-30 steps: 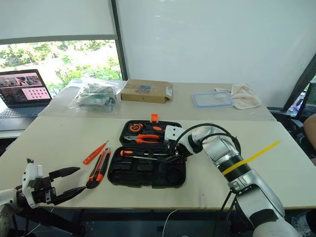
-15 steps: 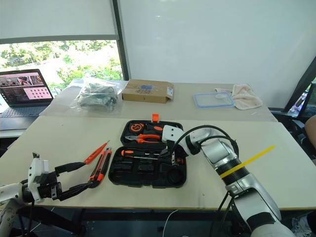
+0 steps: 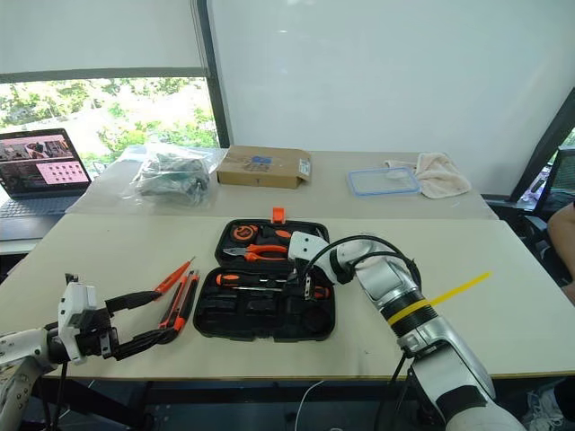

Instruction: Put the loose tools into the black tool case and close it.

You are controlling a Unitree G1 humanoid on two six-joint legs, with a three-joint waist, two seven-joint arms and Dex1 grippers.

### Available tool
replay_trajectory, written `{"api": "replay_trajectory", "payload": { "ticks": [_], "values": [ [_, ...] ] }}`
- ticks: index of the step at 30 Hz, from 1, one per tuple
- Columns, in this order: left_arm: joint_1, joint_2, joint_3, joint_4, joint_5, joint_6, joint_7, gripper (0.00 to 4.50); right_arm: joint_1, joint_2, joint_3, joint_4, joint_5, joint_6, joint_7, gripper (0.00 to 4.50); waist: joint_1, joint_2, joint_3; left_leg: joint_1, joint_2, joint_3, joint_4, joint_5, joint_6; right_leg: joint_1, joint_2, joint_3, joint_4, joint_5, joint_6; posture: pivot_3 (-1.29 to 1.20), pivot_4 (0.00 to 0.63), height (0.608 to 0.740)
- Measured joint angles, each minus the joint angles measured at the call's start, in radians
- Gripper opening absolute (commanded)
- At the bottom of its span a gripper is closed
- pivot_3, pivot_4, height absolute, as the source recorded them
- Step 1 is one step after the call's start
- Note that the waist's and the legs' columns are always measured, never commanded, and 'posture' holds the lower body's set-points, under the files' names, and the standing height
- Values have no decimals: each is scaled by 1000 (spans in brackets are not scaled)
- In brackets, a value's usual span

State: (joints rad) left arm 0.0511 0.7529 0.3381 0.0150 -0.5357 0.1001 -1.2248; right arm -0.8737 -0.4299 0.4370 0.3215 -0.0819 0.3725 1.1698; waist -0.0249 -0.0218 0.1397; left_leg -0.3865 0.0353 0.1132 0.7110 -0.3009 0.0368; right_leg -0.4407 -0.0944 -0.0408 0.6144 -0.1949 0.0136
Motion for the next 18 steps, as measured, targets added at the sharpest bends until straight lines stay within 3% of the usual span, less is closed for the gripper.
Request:
{"api": "replay_trajectory", "payload": {
  "ticks": [8, 12, 16, 18],
  "values": [
    [27, 0, 36, 34, 7, -39, 1, 4500, 17, 15, 14, -27, -56, -22, -24, 45, -3, 0, 0, 0, 0, 0, -1, 0, -1, 0, 0, 0, -1, 0, 0, 0, 150, 740],
    [70, 0, 81, 58, 5, -58, 3, 4500, 90, 20, -77, -81, 43, -120, -28, 45, -5, 0, 0, -3, 0, 0, -1, -1, -1, -3, 0, 0, -1, 0, 0, 0, 150, 740],
    [107, 14, 156, 137, 5, -75, 16, 4500, 193, -43, -235, -305, 212, -109, 8, 1433, 5, 1, 0, -4, 1, 0, -2, -1, -1, -2, 0, -2, -2, 0, 0, 0, 150, 740],
    [132, 31, 216, 211, 11, -81, 42, 4500, 324, -91, -338, -422, 290, -123, 6, 2021, 15, -1, -1, -2, 1, -2, -2, -3, -1, 0, -1, -4, -4, -1, 0, 0, 150, 740]
  ]
}}
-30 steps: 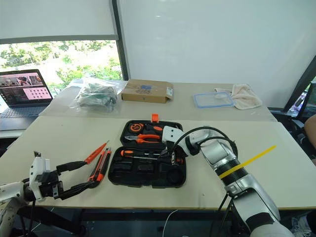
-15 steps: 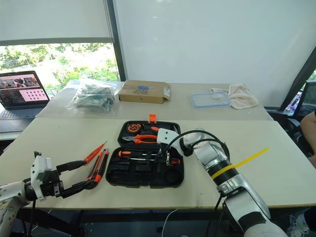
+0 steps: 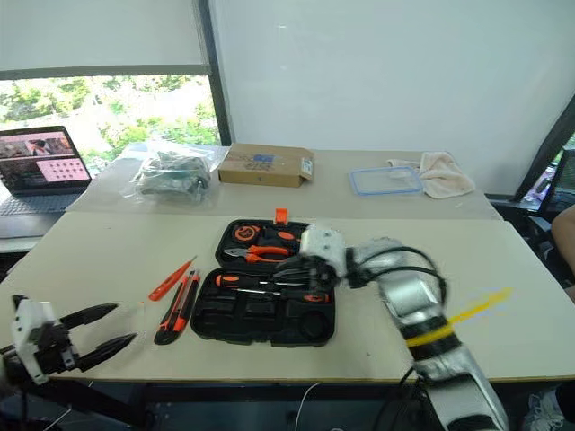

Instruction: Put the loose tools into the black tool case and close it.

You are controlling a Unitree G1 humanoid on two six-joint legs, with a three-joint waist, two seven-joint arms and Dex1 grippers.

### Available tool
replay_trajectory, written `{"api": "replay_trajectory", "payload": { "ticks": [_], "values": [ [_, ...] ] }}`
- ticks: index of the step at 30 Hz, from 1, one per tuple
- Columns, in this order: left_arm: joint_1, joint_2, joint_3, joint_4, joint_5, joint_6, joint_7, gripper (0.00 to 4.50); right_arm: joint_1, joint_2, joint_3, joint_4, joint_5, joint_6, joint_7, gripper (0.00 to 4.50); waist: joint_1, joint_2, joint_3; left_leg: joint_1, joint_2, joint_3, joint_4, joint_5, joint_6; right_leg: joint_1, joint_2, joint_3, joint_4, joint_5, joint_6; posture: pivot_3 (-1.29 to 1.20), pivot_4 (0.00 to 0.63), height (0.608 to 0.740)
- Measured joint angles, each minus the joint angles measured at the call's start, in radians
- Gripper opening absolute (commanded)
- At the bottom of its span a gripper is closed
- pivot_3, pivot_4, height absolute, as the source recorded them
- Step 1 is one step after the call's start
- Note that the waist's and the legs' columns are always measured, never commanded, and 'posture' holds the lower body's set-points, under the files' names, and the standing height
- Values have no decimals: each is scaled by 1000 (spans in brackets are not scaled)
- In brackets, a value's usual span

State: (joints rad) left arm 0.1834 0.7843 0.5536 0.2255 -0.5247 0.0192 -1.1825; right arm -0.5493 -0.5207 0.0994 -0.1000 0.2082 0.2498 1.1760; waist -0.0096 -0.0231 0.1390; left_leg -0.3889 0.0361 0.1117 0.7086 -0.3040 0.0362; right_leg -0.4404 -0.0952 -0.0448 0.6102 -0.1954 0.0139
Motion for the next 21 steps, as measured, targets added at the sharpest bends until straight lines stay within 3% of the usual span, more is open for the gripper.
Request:
{"api": "replay_trajectory", "payload": {
  "ticks": [3, 7, 12, 16, 21],
  "values": [
    [48, 16, 80, 113, 28, -29, 44, 4500, 255, -27, -134, -93, 101, -77, 14, 3025, 7, -1, 0, 0, -1, 0, 0, -3, 2, 1, -2, 0, 0, -1, 1, 0, 150, 740],
    [63, 28, 99, 161, 41, -48, 60, 4500, 409, -29, -240, -141, 158, -154, -10, 4373, 5, 0, 0, 4, -1, 3, 1, -6, 6, 2, -5, 0, 1, -1, 2, 0, 150, 740],
    [52, 60, 86, 139, 36, 70, 72, 4500, 534, -48, -361, -129, 190, -229, -43, 4446, 5, -1, 1, 8, 0, 3, 1, -6, 6, 3, -4, 1, 2, -1, 0, 0, 150, 740],
    [-149, 126, -55, 8, 33, 287, 135, 4500, 486, -55, -376, -124, 207, -241, -82, 4446, 19, -1, 2, 9, 0, 3, 1, 1, 3, 3, -2, 2, 4, 2, -3, 0, 150, 740],
    [-412, 130, -270, -54, 94, 473, 225, 4500, 470, -65, -351, -159, 227, -231, -111, 4446, 17, -1, 2, 9, -1, 3, 1, 1, 3, 3, 3, 4, 7, 2, -4, 0, 150, 740]
  ]
}}
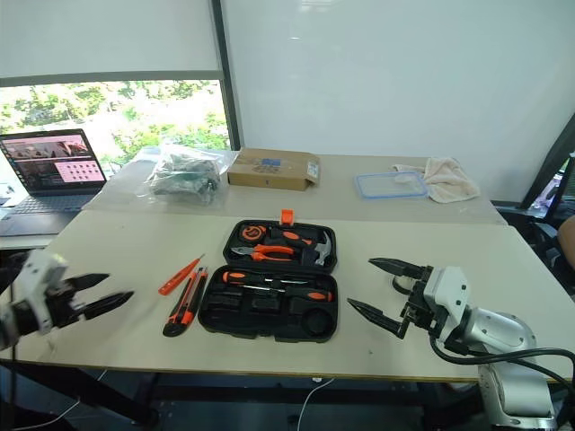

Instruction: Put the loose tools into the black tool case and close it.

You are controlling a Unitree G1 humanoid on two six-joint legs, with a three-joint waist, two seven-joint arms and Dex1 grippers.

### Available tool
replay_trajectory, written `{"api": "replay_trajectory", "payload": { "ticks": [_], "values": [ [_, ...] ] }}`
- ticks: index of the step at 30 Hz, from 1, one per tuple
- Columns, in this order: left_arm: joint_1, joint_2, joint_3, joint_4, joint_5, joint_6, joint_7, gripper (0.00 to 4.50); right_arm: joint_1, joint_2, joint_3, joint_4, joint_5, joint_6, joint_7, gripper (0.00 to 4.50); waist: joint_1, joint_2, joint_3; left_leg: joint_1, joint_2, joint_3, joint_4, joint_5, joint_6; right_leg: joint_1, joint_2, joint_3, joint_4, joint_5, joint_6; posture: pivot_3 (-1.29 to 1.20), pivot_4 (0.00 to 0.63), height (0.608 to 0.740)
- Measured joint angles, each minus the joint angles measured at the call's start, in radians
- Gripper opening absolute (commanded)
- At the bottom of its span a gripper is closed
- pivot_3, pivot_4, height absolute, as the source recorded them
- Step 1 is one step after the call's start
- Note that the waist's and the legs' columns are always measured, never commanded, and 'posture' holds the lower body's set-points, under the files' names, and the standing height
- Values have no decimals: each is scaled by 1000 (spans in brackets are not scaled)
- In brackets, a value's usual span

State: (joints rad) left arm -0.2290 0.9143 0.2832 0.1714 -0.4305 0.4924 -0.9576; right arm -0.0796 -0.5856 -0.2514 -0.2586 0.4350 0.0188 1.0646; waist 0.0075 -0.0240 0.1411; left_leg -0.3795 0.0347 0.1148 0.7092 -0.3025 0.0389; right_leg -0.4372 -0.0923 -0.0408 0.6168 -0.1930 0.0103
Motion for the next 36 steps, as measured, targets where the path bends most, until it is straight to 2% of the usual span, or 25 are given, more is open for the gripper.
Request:
{"api": "replay_trajectory", "payload": {
  "ticks": [2, 6, 12, 13, 15, 24, 29, 31, 34, 36],
  "values": [
    [-102, -8, -109, 2, 51, 55, 24, 4500, -1, 0, 18, -14, 0, 6, -10, 4446, -2, 0, 0, -2, 0, 1, 0, 4, -8, -2, 1, 0, 0, 0, 0, 0, 150, 740],
    [-250, -58, -242, 102, 155, 91, 80, 4500, 2, -1, 36, -36, 1, 11, -42, 4446, -9, 0, 0, -4, -1, 1, 0, 4, -7, -2, 1, 1, -3, 0, 0, 0, 150, 740],
    [-312, -97, -307, 191, 220, 104, 94, 4500, 13, -12, 36, -63, 9, 14, -73, 4446, -6, -1, 0, -5, -1, 1, 0, 3, -5, -2, 0, 0, -4, -1, 2, 0, 150, 740],
    [-320, -101, -310, 197, 226, 104, 92, 4088, 16, -13, 36, -70, 12, 15, -78, 4500, -5, -1, 0, -5, -1, 1, 0, 3, -5, -2, 0, 0, -4, -1, 2, 0, 150, 740],
    [-325, -106, -313, 200, 233, 105, 92, 3779, 20, -14, 36, -77, 14, 15, -86, 4500, -2, -1, 0, -5, -1, 1, 0, 3, -5, -2, 0, 0, -4, -1, 2, 0, 150, 740],
    [-346, -141, -307, 243, 250, 77, 83, 518, 37, -28, 36, -100, 20, 28, -113, 4500, 4, -1, 0, -4, -1, 0, 2, 0, -1, 0, 0, 0, -2, -1, 2, 0, 150, 740],
    [-326, -141, -273, 287, 227, -18, 8, 468, 57, -40, 31, -106, 23, 33, -114, 4500, 3, -1, 0, -4, -1, 0, 2, 1, -1, -1, 0, 0, -2, -1, 2, 0, 150, 740],
    [-321, -139, -265, 308, 208, -115, -76, 468, 69, -54, 19, -107, 32, 36, -114, 4500, 4, -2, 1, -5, -1, 0, 2, 1, -1, -2, 0, 0, -2, -1, 2, 0, 150, 740],
    [-353, -120, -265, 287, 169, -306, -289, 468, 107, -83, -12, -126, 58, 44, -108, 4500, 10, -3, 1, -8, -1, 0, 4, 1, -2, -2, 0, -2, -3, -1, 2, 0, 150, 740],
    [-415, -118, -279, 229, 144, -340, -394, 468, 122, -95, -23, -130, 62, 50, -106, 4500, 14, -3, 1, -8, -2, 0, 6, 1, -1, -1, -1, -2, -4, -1, 3, 0, 150, 740]
  ]
}}
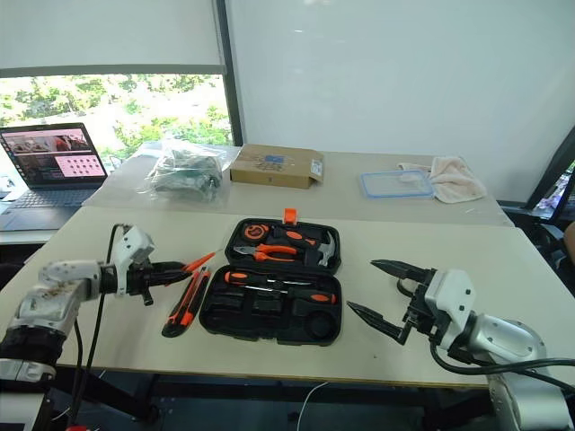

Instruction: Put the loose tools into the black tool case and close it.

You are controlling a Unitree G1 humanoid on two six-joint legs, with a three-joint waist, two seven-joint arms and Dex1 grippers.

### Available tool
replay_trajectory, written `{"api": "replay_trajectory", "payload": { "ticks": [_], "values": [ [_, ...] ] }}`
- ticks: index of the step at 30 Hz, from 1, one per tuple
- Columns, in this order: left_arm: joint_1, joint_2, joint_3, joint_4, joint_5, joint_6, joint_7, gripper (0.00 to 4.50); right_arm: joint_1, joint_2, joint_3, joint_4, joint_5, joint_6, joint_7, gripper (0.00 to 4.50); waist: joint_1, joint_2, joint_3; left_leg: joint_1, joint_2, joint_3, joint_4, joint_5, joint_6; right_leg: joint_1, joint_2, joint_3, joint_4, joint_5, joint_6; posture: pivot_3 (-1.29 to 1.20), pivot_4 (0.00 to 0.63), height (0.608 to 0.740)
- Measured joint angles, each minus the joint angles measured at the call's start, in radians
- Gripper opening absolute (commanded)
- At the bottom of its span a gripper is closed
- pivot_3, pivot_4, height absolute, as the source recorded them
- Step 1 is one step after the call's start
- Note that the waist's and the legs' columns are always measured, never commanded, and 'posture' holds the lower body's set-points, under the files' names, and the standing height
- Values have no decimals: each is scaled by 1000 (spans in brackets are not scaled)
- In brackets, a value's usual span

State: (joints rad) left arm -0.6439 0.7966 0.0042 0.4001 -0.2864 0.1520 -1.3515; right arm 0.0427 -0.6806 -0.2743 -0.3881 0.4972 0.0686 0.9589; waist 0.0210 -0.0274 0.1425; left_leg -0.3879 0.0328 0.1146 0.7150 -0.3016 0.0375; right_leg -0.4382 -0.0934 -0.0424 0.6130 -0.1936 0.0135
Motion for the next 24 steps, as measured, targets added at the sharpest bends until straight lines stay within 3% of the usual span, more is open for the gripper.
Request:
{"api": "replay_trajectory", "payload": {
  "ticks": [4, 10, 15, 24],
  "values": [
    [-97, -32, -94, -113, -2, 34, -85, 468, 19, -3, -5, -7, 7, 4, 3, 4500, 0, 0, 0, 2, -1, 0, 1, -3, 5, 2, 0, 3, 0, 1, 2, 0, 150, 740],
    [-140, -149, -349, -107, 213, -11, -60, 468, 24, -3, 18, -29, 8, 9, -4, 4500, -14, 0, 0, 2, -1, 0, 0, -4, 6, 1, 2, 4, -1, 1, 2, 0, 150, 740],
    [-140, -134, -374, -68, 292, -46, -30, 468, 53, -2, 19, -44, 8, 9, -17, 4500, -16, 0, 0, 2, 0, -1, 0, -4, 7, 0, 2, 4, 0, 0, 1, 0, 150, 740],
    [-123, -94, -373, -90, 308, -47, -49, 468, 81, 1, 19, -76, 8, 9, -40, 4500, -9, 0, 0, 2, 0, -1, 1, -5, 9, 1, 1, 4, 0, 0, 2, 0, 150, 740]
  ]
}}
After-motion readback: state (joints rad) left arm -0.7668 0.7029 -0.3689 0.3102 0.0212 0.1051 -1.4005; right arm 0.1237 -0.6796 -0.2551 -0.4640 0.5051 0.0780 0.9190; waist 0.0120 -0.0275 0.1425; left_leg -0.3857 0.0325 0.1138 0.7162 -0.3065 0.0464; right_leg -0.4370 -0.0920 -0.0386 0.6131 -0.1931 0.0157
